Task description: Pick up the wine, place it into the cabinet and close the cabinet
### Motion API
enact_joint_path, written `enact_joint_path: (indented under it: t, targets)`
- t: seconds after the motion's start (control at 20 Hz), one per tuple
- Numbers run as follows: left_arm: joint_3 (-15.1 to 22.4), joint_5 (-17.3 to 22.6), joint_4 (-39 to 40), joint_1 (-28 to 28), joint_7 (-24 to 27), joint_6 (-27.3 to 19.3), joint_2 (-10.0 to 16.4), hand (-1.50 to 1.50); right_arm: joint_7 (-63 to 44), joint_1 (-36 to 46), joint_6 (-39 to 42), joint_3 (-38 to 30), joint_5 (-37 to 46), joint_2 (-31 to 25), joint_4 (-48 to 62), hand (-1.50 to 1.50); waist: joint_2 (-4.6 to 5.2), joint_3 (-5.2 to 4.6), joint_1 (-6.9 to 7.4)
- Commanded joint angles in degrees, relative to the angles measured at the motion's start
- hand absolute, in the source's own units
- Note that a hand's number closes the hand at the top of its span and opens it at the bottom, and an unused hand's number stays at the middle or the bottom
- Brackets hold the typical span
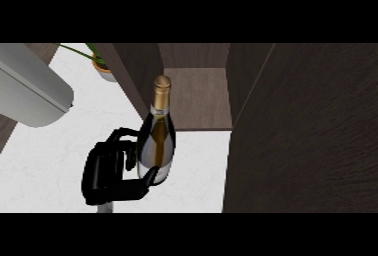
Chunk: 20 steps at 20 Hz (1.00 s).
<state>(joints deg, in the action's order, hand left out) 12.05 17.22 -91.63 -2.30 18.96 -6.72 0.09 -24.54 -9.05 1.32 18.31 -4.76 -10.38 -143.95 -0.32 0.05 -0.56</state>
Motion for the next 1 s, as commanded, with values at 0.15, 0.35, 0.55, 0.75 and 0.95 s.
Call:
enact_joint_path:
  t: [0.15, 0.35, 0.55, 0.75, 0.95]
  targets:
    - [7.55, 0.66, -6.36, 6.96, -9.33, -13.13, -0.09, 1.5, -3.99, -4.1, 1.07, -4.17, -7.73, -1.42, -12.16, -1.5, 0.08, 0.01, -0.43]
    - [4.52, 1.94, -0.74, 16.66, -15.21, -18.6, -0.09, 1.5, -5.72, -0.46, 1.12, -4.06, -6.93, -1.09, -10.02, -1.5, 0.27, -0.03, -0.34]
    - [10.36, 1.9, 1.76, 19.32, -14.04, -24.7, -0.09, 1.5, -1.81, -2.41, 2.68, -3.63, -6.71, 0.05, -7.3, -1.5, 0.25, -0.02, -0.23]
    - [11.61, 4.68, 10.92, 23.63, -9.12, -28.06, -0.09, 1.5, -3.67, -3.36, 3.24, -5.31, -8.66, -0.61, -10.57, -1.5, 0.33, -0.04, -1.12]
    - [8.85, 4.5, 15.56, 28.44, -10.47, -28.67, -0.09, 1.5, -6.62, -2.29, 1.96, -2.68, -5.87, 0.66, -11.98, -1.5, 0.3, -0.08, -0.99]
